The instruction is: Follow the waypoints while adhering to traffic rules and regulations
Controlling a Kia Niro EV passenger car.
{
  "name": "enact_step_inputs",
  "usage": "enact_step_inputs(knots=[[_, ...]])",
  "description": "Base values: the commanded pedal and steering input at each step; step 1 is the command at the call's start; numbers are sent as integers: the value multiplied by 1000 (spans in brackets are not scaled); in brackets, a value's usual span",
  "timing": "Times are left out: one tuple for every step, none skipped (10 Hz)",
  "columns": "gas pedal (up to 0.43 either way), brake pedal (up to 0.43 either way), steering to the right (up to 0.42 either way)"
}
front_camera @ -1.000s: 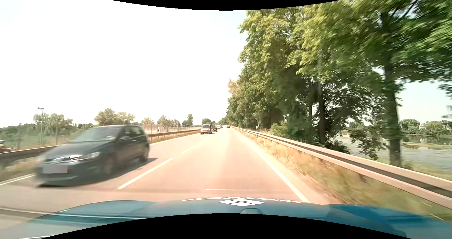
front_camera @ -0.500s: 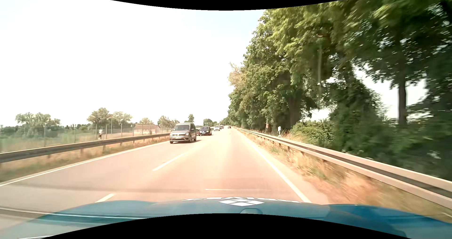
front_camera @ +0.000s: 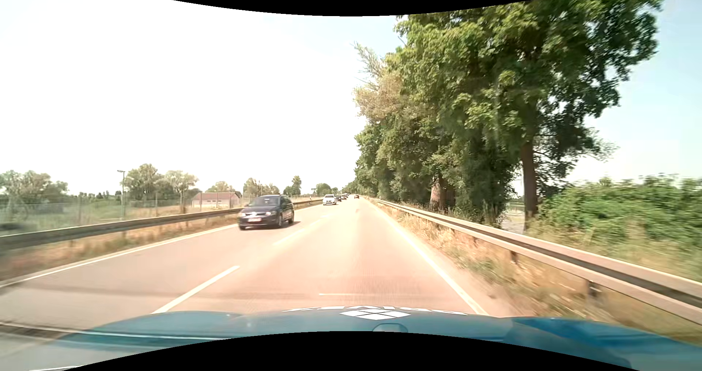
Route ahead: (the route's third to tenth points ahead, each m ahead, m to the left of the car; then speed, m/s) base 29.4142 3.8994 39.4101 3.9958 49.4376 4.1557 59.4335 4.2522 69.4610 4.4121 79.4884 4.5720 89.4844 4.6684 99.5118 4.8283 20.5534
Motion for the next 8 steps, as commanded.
enact_step_inputs(knots=[[209, 0, -3], [209, 0, -3], [209, 0, -3], [197, 0, -3], [197, 0, -3], [197, 0, -3], [197, 0, -3], [197, 0, -3]])
